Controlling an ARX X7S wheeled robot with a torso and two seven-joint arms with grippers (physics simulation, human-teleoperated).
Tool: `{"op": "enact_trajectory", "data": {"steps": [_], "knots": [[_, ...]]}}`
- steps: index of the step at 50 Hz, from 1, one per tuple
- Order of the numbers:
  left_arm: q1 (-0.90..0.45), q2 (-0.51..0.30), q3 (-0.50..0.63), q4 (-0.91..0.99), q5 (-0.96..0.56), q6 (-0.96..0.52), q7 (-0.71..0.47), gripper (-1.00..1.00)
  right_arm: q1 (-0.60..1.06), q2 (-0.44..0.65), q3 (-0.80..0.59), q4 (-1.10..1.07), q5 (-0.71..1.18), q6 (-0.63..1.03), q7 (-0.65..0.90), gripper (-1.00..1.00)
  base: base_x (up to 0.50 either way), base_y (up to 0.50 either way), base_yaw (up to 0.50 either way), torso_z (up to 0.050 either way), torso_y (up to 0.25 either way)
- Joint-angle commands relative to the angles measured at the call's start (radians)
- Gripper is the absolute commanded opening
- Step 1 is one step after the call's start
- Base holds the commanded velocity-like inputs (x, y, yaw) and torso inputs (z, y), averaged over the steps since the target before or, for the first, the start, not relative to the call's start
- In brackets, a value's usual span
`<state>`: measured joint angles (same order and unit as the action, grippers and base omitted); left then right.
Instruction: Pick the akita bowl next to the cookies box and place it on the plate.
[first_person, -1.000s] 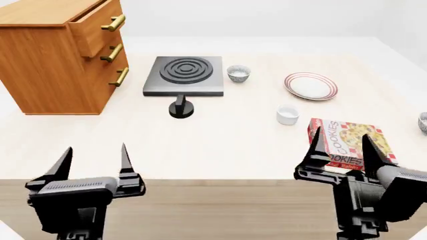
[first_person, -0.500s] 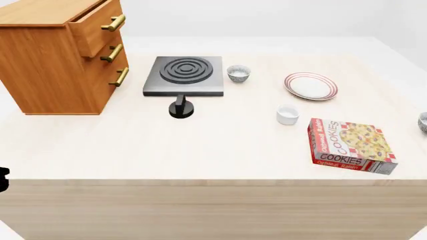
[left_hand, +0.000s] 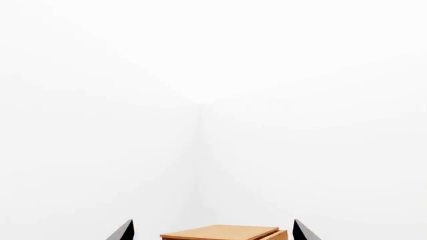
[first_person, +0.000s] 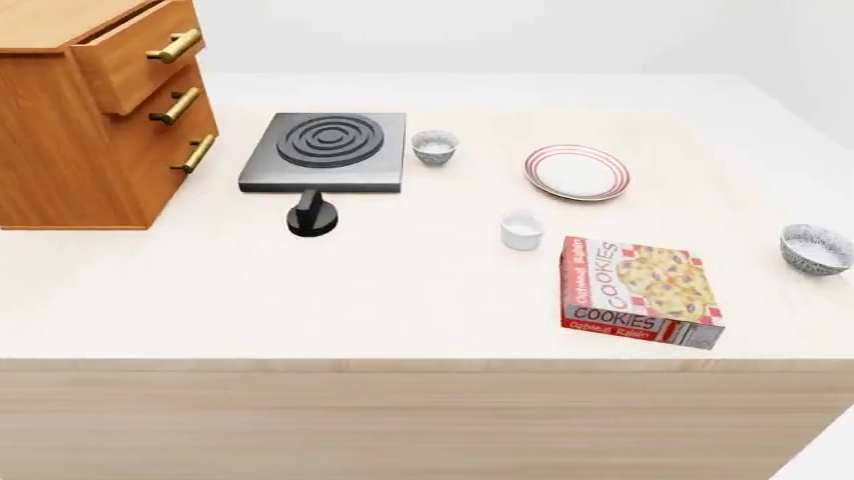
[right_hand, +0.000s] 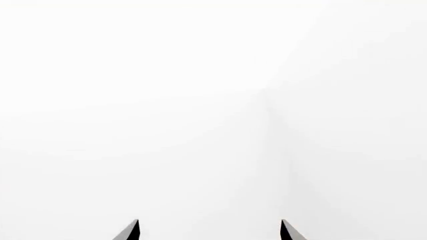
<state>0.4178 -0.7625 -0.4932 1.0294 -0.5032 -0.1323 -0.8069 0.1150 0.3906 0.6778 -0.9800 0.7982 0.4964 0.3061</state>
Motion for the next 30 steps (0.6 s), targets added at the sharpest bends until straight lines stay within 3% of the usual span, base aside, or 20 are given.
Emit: {"op": "enact_trajectory", "data": {"steps": [1, 30], "knots": [[0.023, -0.027, 0.003, -0.003, -0.005, 0.023, -0.032, 1.0, -0.006, 0.008, -0.007, 0.002, 0.006, -0.006, 0.002, 1.0, 0.0, -0.5, 0.0, 0.0, 0.0], [0.046, -0.053, 0.007, -0.009, -0.008, 0.044, -0.063, 1.0, -0.018, 0.027, -0.032, 0.01, 0.002, -0.02, 0.007, 1.0, 0.0, -0.5, 0.0, 0.0, 0.0]]}}
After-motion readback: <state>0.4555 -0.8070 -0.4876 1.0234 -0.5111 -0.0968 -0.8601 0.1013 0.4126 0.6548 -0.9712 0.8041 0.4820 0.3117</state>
